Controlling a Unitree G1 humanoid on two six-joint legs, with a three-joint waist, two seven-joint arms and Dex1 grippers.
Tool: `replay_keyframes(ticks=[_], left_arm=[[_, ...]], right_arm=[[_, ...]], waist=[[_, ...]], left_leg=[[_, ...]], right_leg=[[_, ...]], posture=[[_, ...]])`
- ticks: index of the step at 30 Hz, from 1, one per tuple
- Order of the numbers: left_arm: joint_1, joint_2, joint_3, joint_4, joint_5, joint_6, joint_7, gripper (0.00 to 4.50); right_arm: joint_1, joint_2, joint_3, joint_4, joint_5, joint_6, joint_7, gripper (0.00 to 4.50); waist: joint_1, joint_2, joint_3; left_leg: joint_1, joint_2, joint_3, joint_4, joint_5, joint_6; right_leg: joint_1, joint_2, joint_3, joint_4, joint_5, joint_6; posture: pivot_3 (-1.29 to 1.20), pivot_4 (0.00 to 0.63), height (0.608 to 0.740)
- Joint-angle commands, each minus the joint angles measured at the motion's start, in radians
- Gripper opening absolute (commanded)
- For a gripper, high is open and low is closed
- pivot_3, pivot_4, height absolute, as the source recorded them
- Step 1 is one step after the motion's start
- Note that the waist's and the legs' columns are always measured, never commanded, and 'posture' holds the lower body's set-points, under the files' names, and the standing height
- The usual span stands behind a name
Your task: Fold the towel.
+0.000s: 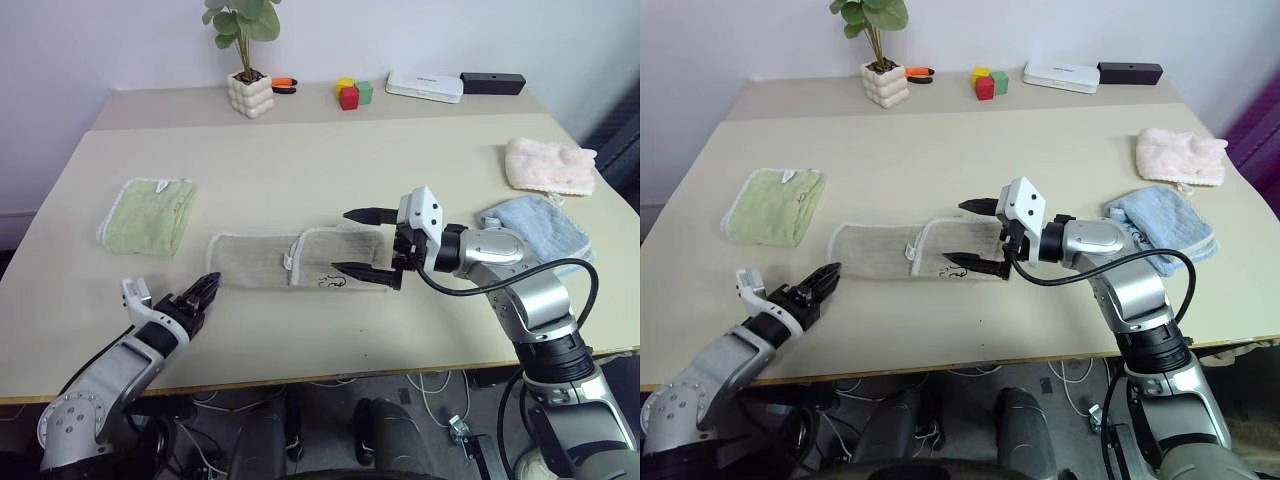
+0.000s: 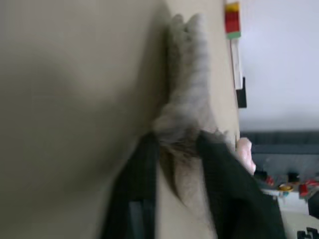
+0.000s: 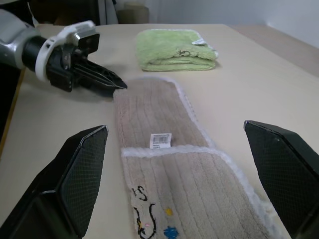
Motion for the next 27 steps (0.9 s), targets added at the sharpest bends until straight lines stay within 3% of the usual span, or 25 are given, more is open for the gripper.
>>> replay_keyframes(ticks=[1, 6, 17, 20, 27], left_arm=[[-0.010, -0.011, -0.026, 0.004, -0.002, 0.008, 0.032, 0.06], [-0.038, 0.003, -0.028, -0.026, 0.012, 0.020, -0.023, 0.06], [-0.156, 0.154, -0.095, -0.190, 0.216, 0.062, -0.410, 0.06], [-0.247, 0.176, -0.174, -0.176, 0.330, 0.063, -0.510, 0.06], [-0.493, 0.083, -0.419, 0.003, 0.606, 0.037, -0.718, 0.06]], right_arm=[[0.001, -0.008, -0.029, -0.026, 0.004, -0.021, -0.006, 4.50], [0.020, -0.031, -0.044, -0.011, -0.006, -0.036, -0.007, 4.50], [0.136, -0.192, -0.194, 0.046, 0.029, -0.035, 0.062, 4.50], [0.163, -0.228, -0.226, 0.043, 0.036, -0.018, 0.066, 4.50], [0.241, -0.294, -0.322, -0.001, 0.084, 0.023, 0.084, 4.50]], waist=[[-0.002, 0.000, 0.000], [0.001, -0.001, 0.000], [-0.003, -0.005, 0.003], [-0.002, -0.005, 0.003], [0.009, -0.006, 0.004]], left_leg=[[0.000, 0.000, 0.000, 0.000, 0.000, 0.000], [0.000, 0.000, 0.000, 0.000, 0.000, 0.000], [-0.003, 0.000, 0.001, -0.005, 0.001, -0.001], [-0.003, 0.000, 0.001, -0.005, 0.001, -0.002], [-0.003, 0.000, 0.001, -0.004, 0.002, -0.002]], right_leg=[[0.000, 0.000, 0.000, 0.000, 0.000, 0.000], [0.000, 0.000, 0.000, 0.000, 0.000, 0.000], [-0.003, 0.002, -0.001, -0.004, 0.000, 0.000], [-0.001, 0.003, -0.001, -0.004, 0.000, 0.000], [0.002, 0.004, -0.001, -0.004, 0.000, 0.001]], posture=[[0.00, 0.150, 0.740], [0.00, 0.150, 0.740], [0.00, 0.150, 0.740], [0.00, 0.150, 0.740], [0.00, 0.150, 0.740]])
